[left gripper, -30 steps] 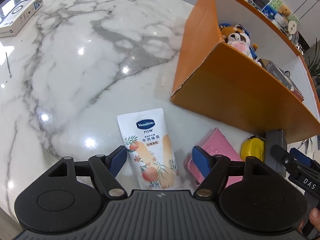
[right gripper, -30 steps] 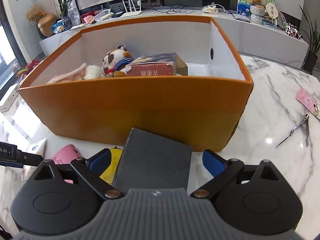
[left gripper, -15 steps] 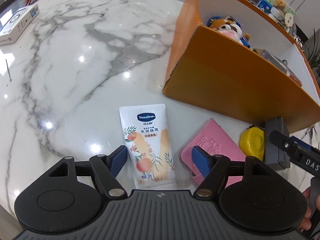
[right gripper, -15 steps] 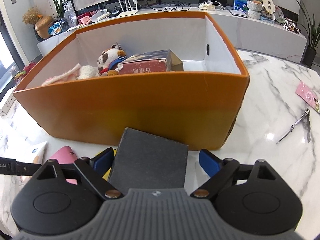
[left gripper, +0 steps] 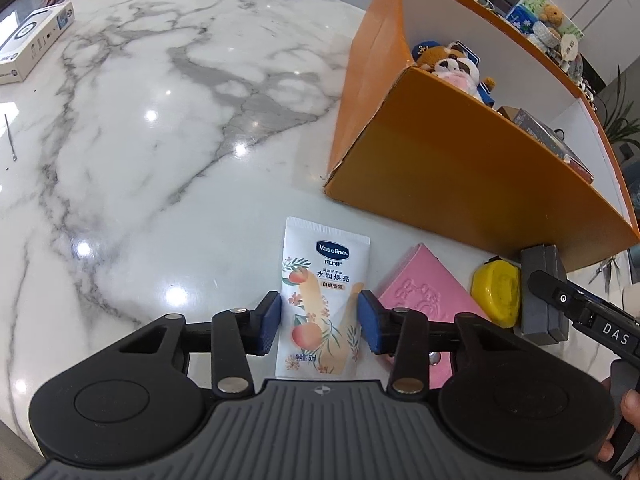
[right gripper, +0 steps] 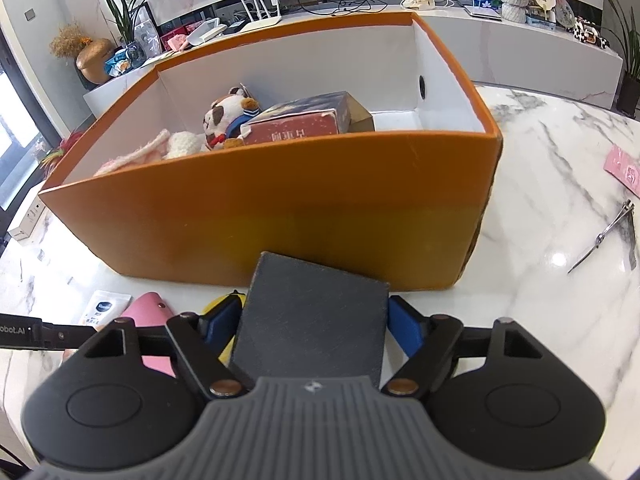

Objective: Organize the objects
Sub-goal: 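Close the left tool on the white Vaseline tube while the right tool grasps the black box, then lift and carry the Vaseline tube and black box over the orange box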

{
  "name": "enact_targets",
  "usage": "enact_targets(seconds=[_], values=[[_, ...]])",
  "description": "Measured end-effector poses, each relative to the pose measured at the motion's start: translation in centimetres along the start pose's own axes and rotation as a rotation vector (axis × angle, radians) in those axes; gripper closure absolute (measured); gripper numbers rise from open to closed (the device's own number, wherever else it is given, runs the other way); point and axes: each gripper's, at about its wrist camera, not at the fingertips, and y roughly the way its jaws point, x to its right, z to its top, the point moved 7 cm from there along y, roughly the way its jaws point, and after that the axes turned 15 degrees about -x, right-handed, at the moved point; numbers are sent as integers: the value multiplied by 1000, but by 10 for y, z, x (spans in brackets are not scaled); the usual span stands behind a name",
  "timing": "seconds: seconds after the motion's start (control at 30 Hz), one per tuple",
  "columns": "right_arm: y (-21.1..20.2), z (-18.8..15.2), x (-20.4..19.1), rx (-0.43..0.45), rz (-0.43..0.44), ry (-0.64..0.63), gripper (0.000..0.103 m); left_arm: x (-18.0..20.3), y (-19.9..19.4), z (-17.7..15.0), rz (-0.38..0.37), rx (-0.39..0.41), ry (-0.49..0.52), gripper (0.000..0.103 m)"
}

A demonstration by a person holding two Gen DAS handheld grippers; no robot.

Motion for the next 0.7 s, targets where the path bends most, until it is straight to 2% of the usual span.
enact_targets(seconds=[0.07,0.17,0.2,0.27,0.33,0.37,0.5,0.7], values=[[0,0,0,-1,-2,-5,23,3,2,-2,30,-19,44,48],[-1,-1,0,-2,-8,-16,23,10,4,-11,114,-37,119,36],[-1,-1,1,-2,-8,-16,23,14,5,-15,138,-31,151,35],[-1,-2,1,-2,-6,-12,23,20,8,-21,200,-11,216,35],[-1,-2,2,-2,-7,-10,23,23,10,-24,232,3,242,36],[-1,-2,2,-2,-7,-11,23,23,10,-25,246,10,251,41],[-1,-3,2,-2,-4,-10,23,22,9,-23,240,25,263,47],[-6,-1,1,16,-21,-23,24,22,8,-20,237,26,273,49]])
